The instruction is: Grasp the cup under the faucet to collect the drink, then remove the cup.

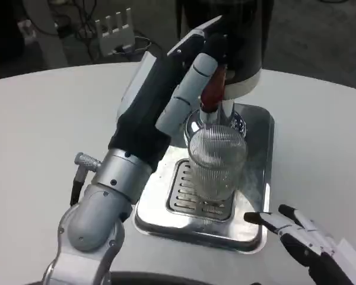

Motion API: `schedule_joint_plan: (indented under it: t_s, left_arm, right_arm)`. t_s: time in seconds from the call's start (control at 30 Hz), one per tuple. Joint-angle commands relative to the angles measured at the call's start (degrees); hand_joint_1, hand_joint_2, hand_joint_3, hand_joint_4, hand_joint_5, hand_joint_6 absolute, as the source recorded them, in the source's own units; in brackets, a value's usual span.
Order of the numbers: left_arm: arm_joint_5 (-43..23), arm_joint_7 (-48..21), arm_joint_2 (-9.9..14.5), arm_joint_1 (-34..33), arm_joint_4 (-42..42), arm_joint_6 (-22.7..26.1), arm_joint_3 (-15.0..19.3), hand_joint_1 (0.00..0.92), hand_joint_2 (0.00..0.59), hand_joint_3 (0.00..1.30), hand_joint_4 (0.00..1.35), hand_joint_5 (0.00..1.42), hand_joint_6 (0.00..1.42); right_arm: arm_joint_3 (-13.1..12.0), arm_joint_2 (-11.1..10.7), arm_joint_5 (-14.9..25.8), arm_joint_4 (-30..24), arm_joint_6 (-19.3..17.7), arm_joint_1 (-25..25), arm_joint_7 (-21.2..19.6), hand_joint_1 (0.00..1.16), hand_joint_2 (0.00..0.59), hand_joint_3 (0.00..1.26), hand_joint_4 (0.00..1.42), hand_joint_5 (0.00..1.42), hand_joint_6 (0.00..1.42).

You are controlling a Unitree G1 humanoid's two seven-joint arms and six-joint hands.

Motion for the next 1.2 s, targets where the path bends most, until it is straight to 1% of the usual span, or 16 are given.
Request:
schedule_joint_plan:
  t_s: [0.03,0.13,0.27,0.43,0.6,0.7,0.93,1.2]
  left_arm:
    - [0.7,-1.3,0.8,-0.3,-0.1,-0.2,-0.8,0.0,0.176,0.24,0.27,0.35,0.33]
    - [0.9,-1.2,1.1,-0.1,-0.3,-0.3,-0.9,0.0,0.178,0.23,0.29,0.37,0.33]
    - [2.5,-1.2,2.4,0.3,-0.9,-0.9,-1.2,0.0,0.178,0.24,0.31,0.39,0.35]
    - [8.0,-0.9,5.0,0.4,-2.1,-2.0,-2.6,0.0,0.165,0.25,0.32,0.4,0.35]
    - [12.3,-0.5,6.2,0.8,-2.0,-3.8,-3.5,0.0,0.164,0.25,0.34,0.41,0.35]
    - [14.4,-0.1,6.8,0.9,-1.6,-5.0,-4.0,0.0,0.154,0.26,0.34,0.41,0.35]
    - [20.0,0.9,7.8,1.4,-1.5,-7.6,-5.2,0.0,0.154,0.26,0.34,0.41,0.35]
    - [24.7,1.9,8.7,2.1,-2.4,-8.9,-6.2,0.0,0.153,0.27,0.34,0.41,0.35]
  right_arm:
    - [0.1,0.2,-0.1,0.4,-0.6,0.2,-0.5,0.56,0.446,0.17,0.12,0.0,0.0]
    - [0.1,0.2,0.1,0.5,-0.6,0.2,-0.5,0.56,0.446,0.17,0.12,0.0,0.0]
    - [0.2,0.2,0.0,0.7,-0.7,0.1,-0.6,0.56,0.446,0.17,0.13,0.0,0.0]
    - [0.4,0.5,-0.1,0.8,-0.6,-0.2,-0.7,0.56,0.446,0.17,0.13,0.0,0.0]
    - [0.4,0.5,-0.1,0.8,-0.5,-0.4,-0.5,0.56,0.446,0.17,0.13,0.0,0.0]
    - [0.4,0.5,-0.1,0.7,-0.5,-0.4,-0.5,0.56,0.446,0.17,0.13,0.0,0.0]
    - [0.3,0.5,0.1,0.8,-0.4,-0.6,-0.4,0.56,0.446,0.17,0.13,0.0,0.0]
    - [0.4,0.5,0.2,0.9,-0.3,-0.9,-0.3,0.56,0.446,0.17,0.13,0.0,0.0]
